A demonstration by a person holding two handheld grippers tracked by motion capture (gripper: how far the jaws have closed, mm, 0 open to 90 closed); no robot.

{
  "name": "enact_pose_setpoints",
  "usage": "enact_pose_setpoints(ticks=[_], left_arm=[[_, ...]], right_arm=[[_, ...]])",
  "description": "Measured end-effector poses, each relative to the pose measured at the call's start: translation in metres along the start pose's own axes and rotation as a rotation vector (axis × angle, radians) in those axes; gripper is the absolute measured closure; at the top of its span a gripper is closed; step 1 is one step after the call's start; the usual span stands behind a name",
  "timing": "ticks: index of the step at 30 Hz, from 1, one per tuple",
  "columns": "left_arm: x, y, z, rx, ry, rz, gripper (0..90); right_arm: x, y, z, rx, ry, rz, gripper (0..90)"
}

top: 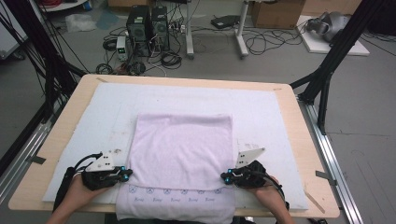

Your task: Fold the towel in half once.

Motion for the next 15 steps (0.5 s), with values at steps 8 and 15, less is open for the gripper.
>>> enact_pose_setpoints(ticks=[8, 15], left_arm=[[0.013, -0.021, 0.003, 0.006, -0.025, -0.067, 88.1], [0.027, -0.057, -0.008, 0.015, -0.008, -0.127, 88.2]], right_arm=[[0.015, -0.02, -0.002, -0.023, -0.011, -0.06, 87.6], [0.026, -0.043, 0.007, -0.036, -0.028, -0.122, 87.5]])
Point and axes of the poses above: each handheld gripper's, and its own axes: y roughly forward along the jaws, x roughly out of its top, z roughly to its left, the point moved 6 cm from there along y, roughly forward along the jaws, and after that the axes turned 6 degrees about z, right-handed, at the moved point
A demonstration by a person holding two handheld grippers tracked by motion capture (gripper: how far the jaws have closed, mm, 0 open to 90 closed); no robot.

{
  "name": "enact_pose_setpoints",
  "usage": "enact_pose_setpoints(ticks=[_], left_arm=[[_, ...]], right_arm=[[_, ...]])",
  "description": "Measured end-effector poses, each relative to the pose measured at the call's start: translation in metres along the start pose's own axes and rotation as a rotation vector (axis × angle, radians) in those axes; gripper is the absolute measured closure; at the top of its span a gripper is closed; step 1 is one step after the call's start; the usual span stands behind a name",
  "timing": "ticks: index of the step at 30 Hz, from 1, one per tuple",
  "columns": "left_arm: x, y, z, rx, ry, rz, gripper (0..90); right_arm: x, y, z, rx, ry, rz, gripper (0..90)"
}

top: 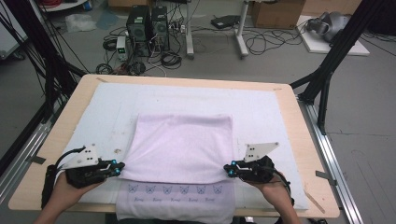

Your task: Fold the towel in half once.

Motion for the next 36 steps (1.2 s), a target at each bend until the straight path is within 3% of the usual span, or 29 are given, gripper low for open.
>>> enact_pose_setpoints(ticks=[4, 6, 9, 13, 19, 22, 28, 31, 33, 36], left_arm=[[-0.003, -0.016, -0.02, -0.023, 0.018, -0.007, 88.2], [-0.008, -0.021, -0.037, -0.053, 0.047, -0.02, 87.5], [-0.015, -0.019, -0.041, -0.041, 0.042, -0.007, 74.5], [-0.016, -0.005, -0.025, -0.011, 0.023, 0.013, 70.9], [-0.01, 0.024, 0.006, 0.032, 0.016, 0.043, 69.3], [-0.013, 0.04, 0.017, 0.002, -0.008, 0.066, 69.4], [-0.026, 0.058, 0.012, -0.044, -0.007, 0.131, 65.9], [-0.029, 0.061, 0.008, -0.049, 0.003, 0.133, 73.0], [-0.029, 0.061, 0.006, -0.049, 0.013, 0.136, 82.3], [-0.029, 0.06, 0.006, -0.033, 0.015, 0.133, 87.6]], right_arm=[[-0.002, -0.014, 0.02, 0.008, -0.018, -0.015, 87.6], [-0.008, -0.02, 0.037, 0.047, -0.038, -0.024, 87.5], [-0.018, -0.022, 0.05, 0.085, -0.03, -0.033, 78.9], [-0.02, -0.014, 0.039, 0.077, -0.005, -0.027, 71.7], [-0.007, 0.001, 0.001, 0.032, 0.038, -0.021, 67.0], [-0.005, 0.016, -0.014, 0.025, 0.044, 0.013, 64.8], [-0.018, 0.028, -0.008, 0.049, 0.045, 0.045, 64.2], [-0.026, 0.035, -0.003, 0.052, 0.037, 0.079, 65.7], [-0.029, 0.04, 0.0, 0.058, 0.027, 0.106, 69.2], [-0.029, 0.043, 0.003, 0.061, 0.007, 0.121, 83.5]])
Point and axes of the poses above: each handheld gripper's, and its own axes: y roughly forward along the jaws, x roughly out of its top, z roughly to its left, the point moved 6 cm from there along y, roughly forward along the jaws, and after that the axes turned 6 degrees about z, right-handed, at the moved point
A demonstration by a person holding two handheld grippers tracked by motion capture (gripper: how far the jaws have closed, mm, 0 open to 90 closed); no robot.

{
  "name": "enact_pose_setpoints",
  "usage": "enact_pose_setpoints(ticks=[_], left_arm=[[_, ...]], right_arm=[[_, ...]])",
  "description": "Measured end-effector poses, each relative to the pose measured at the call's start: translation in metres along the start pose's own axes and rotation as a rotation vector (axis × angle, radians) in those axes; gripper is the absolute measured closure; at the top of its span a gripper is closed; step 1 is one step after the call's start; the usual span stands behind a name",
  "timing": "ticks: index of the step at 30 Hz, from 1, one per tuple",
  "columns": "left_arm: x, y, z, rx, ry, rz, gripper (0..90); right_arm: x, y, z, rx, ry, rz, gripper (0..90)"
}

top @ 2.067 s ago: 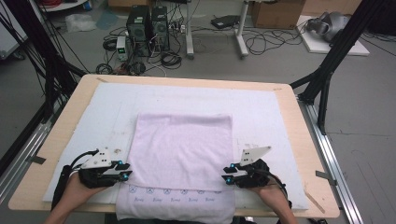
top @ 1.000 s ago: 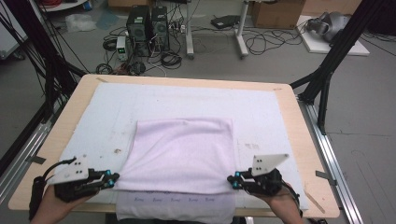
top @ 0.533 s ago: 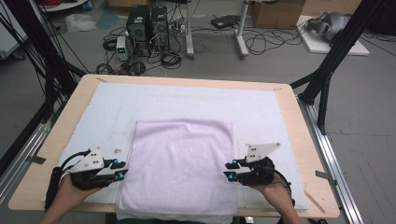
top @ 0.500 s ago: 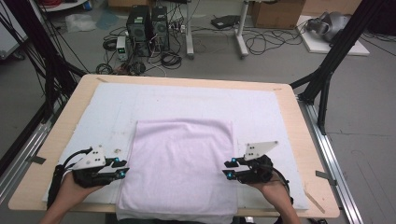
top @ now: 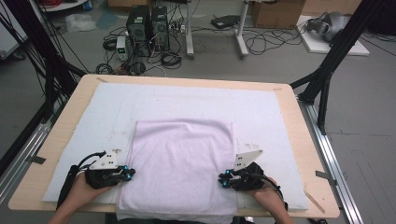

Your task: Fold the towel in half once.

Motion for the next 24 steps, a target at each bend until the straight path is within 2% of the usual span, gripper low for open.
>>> enact_pose_setpoints(ticks=[4, 7, 11, 14, 16, 18, 19, 21, 24], left_arm=[[0.0, -0.009, -0.002, 0.019, -0.004, -0.031, 88.4], [0.0, -0.02, -0.005, 0.02, -0.006, -0.057, 88.5], [-0.003, -0.029, -0.016, 0.006, 0.005, -0.067, 88.5], [-0.005, -0.033, -0.02, 0.003, 0.015, -0.066, 88.4], [-0.006, -0.033, -0.016, 0.009, -0.003, -0.058, 87.5], [-0.005, -0.032, -0.01, 0.02, -0.023, -0.05, 79.9], [-0.004, -0.031, -0.005, 0.021, -0.039, -0.06, 78.5], [0.0, -0.03, 0.002, 0.034, -0.042, -0.059, 74.3], [0.011, -0.026, 0.018, 0.061, -0.051, -0.07, 70.7]], right_arm=[[0.003, -0.003, 0.003, 0.009, -0.017, -0.009, 89.6], [0.007, -0.008, 0.01, 0.024, -0.031, -0.041, 89.6], [0.008, -0.008, 0.015, 0.036, -0.04, -0.034, 89.4], [0.008, -0.006, 0.015, 0.037, -0.041, -0.032, 83.8], [0.008, -0.007, 0.014, 0.037, -0.034, -0.037, 79.8], [0.01, -0.009, 0.012, 0.032, -0.029, -0.046, 77.6], [0.012, -0.011, 0.009, 0.024, -0.028, -0.055, 77.0], [0.015, -0.015, 0.002, 0.007, -0.015, -0.07, 75.5], [0.021, -0.023, -0.018, -0.036, 0.016, -0.092, 73.9]])
Point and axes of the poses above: each handheld gripper's, and its own axes: y roughly forward along the jaws, x roughly out of its top, z roughly to its left, the point moved 6 cm from there along y, roughly forward along the jaws, and after that the axes turned 6 degrees about z, right-handed, at the moved point
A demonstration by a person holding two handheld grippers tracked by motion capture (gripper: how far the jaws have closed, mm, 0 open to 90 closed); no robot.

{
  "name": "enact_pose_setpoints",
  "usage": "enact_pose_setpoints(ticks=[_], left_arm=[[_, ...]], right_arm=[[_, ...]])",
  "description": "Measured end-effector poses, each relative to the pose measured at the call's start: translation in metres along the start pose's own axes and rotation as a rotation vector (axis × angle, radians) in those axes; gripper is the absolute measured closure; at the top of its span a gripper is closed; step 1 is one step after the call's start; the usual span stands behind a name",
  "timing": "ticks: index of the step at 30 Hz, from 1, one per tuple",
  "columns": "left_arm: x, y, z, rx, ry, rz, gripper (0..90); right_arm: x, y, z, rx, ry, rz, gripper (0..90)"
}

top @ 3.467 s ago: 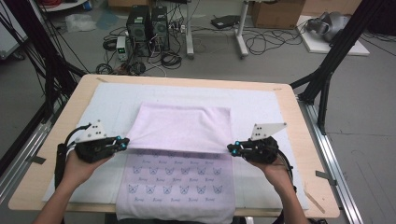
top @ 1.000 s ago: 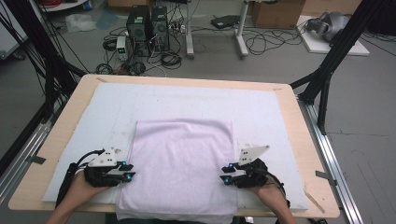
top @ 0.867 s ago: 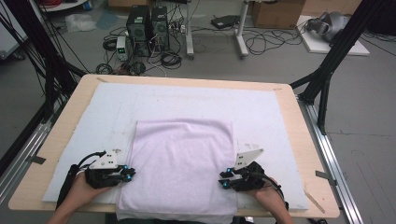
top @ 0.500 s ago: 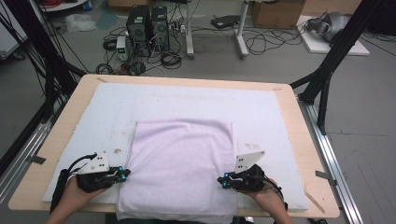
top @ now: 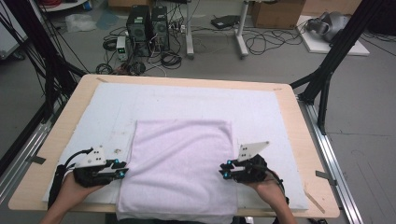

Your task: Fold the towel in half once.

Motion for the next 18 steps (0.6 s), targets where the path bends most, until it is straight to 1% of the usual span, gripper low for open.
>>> enact_pose_setpoints(ticks=[1, 3, 4, 5, 6, 7, 8, 9, 10, 11, 12, 13, 15, 16, 17, 18], left_arm=[[0.005, 0.002, 0.007, 0.013, -0.003, -0.004, 70.4], [0.018, 0.009, 0.022, 0.039, -0.019, -0.017, 68.4], [0.024, 0.013, 0.03, 0.047, -0.03, -0.022, 67.6], [0.031, 0.018, 0.039, 0.055, -0.036, -0.024, 66.8], [0.037, 0.023, 0.047, 0.059, -0.053, -0.03, 65.6], [0.041, 0.027, 0.054, 0.075, -0.058, -0.042, 64.6], [0.048, 0.033, 0.065, 0.082, -0.084, -0.055, 64.4], [0.051, 0.036, 0.072, 0.081, -0.1, -0.058, 64.6], [0.054, 0.041, 0.082, 0.11, -0.115, -0.049, 64.6], [0.057, 0.045, 0.093, 0.153, -0.119, -0.049, 64.4], [0.061, 0.049, 0.104, 0.158, -0.151, -0.065, 64.4], [0.062, 0.054, 0.112, 0.152, -0.165, -0.059, 63.7], [0.063, 0.065, 0.124, 0.152, -0.179, -0.017, 62.4], [0.062, 0.069, 0.128, 0.152, -0.182, -0.001, 60.8], [0.06, 0.073, 0.132, 0.155, -0.199, 0.014, 59.0], [0.058, 0.077, 0.137, 0.169, -0.211, 0.011, 57.2]], right_arm=[[0.002, -0.002, -0.008, -0.016, 0.018, -0.006, 73.1], [0.007, -0.004, -0.027, -0.051, 0.04, 0.001, 71.9], [0.011, -0.004, -0.038, -0.074, 0.04, 0.002, 70.5], [0.014, -0.005, -0.049, -0.097, 0.053, 0.003, 70.1], [0.018, -0.005, -0.061, -0.111, 0.061, 0.002, 68.3], [0.021, -0.005, -0.073, -0.13, 0.075, 0.003, 66.4], [0.024, -0.005, -0.083, -0.142, 0.084, 0.001, 65.6], [0.027, -0.004, -0.099, -0.152, 0.103, 0.003, 64.3], [0.029, -0.003, -0.108, -0.16, 0.116, 0.004, 62.5], [0.031, -0.002, -0.119, -0.168, 0.135, 0.002, 60.4], [0.032, -0.001, -0.129, -0.173, 0.158, 0.006, 58.1], [0.035, 0.002, -0.14, -0.18, 0.172, 0.015, 56.7], [0.037, 0.006, -0.154, -0.202, 0.173, 0.039, 52.9], [0.038, 0.009, -0.159, -0.206, 0.18, 0.041, 50.3], [0.038, 0.01, -0.163, -0.211, 0.183, 0.039, 48.3], [0.037, 0.012, -0.168, -0.216, 0.193, 0.049, 46.9]])
Point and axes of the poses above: each handheld gripper's, and its own axes: y roughly forward along the jaws, x roughly out of its top, z roughly to its left, the point moved 6 cm from there along y, roughly forward along the jaws, and after that the axes turned 6 degrees about z, right-handed, at the moved point
